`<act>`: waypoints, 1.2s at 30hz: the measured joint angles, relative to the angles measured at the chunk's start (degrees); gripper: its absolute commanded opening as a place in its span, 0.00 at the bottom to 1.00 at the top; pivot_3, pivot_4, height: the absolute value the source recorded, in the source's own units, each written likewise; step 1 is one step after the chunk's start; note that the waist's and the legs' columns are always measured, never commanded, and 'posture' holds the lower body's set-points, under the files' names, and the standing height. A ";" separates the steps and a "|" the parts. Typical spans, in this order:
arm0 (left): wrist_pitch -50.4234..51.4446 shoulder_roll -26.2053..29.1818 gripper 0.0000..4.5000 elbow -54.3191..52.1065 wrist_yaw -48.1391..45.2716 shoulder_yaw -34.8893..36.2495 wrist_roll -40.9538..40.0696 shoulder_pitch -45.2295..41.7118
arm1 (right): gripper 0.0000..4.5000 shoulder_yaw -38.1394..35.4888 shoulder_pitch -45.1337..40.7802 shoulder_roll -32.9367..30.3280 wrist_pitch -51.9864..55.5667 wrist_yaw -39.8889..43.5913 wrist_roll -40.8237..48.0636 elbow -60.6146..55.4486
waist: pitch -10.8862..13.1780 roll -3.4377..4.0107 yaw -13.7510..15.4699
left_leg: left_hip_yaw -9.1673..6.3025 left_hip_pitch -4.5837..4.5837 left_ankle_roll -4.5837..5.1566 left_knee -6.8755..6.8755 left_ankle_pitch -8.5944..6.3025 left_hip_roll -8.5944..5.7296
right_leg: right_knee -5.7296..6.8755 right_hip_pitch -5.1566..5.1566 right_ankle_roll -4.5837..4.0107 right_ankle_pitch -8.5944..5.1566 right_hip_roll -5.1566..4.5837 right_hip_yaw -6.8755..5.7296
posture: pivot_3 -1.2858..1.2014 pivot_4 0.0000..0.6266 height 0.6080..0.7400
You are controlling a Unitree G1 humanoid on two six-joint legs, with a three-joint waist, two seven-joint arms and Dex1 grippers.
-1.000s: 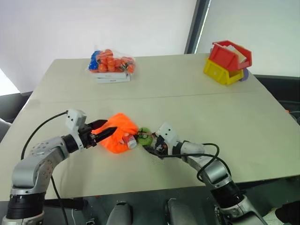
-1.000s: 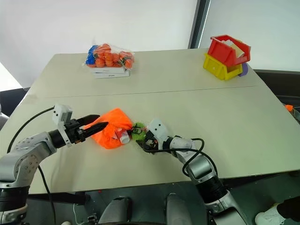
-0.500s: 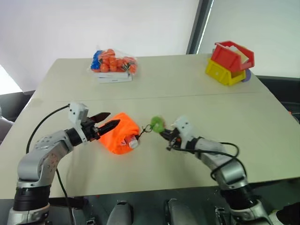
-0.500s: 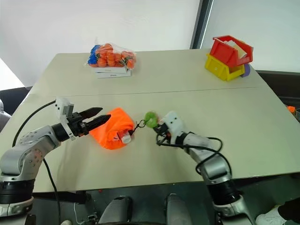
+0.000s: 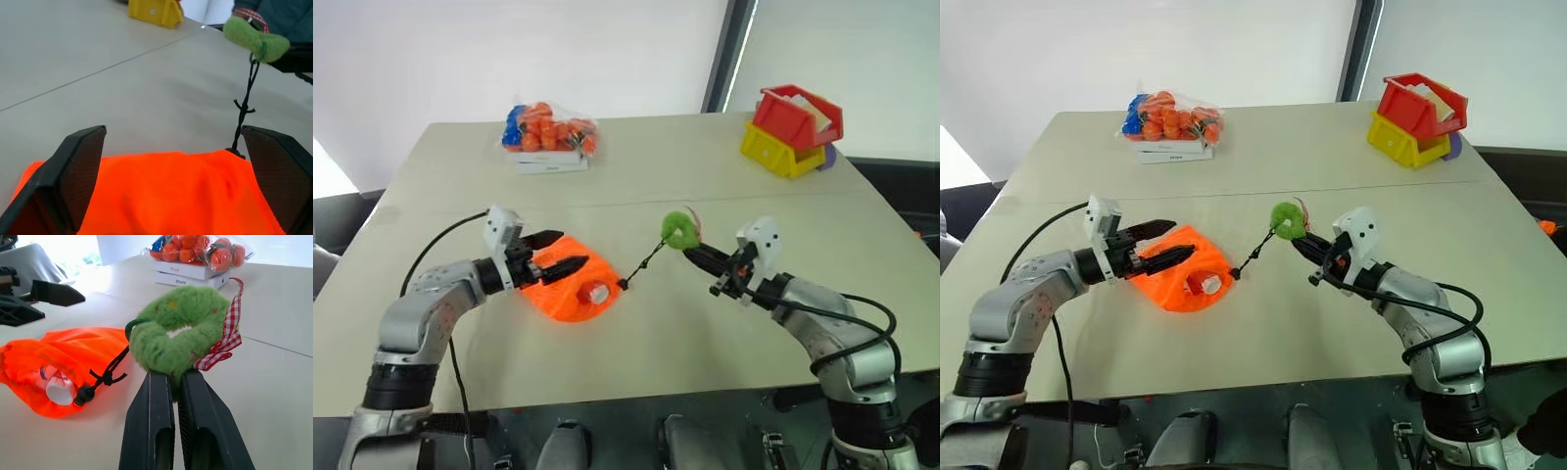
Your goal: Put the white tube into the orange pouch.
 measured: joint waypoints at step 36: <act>-11.90 -8.02 0.80 30.79 -28.45 -18.65 14.93 -20.68 | 0.00 1.13 -1.01 -0.05 -1.16 -1.77 3.69 -2.30 | 0.00 0.00 -0.09 | -0.03 -0.03 0.03 0.00 0.00 0.00 | 0.01 0.01 0.04 -0.02 0.06 0.00 | 0.52 0.24 1.00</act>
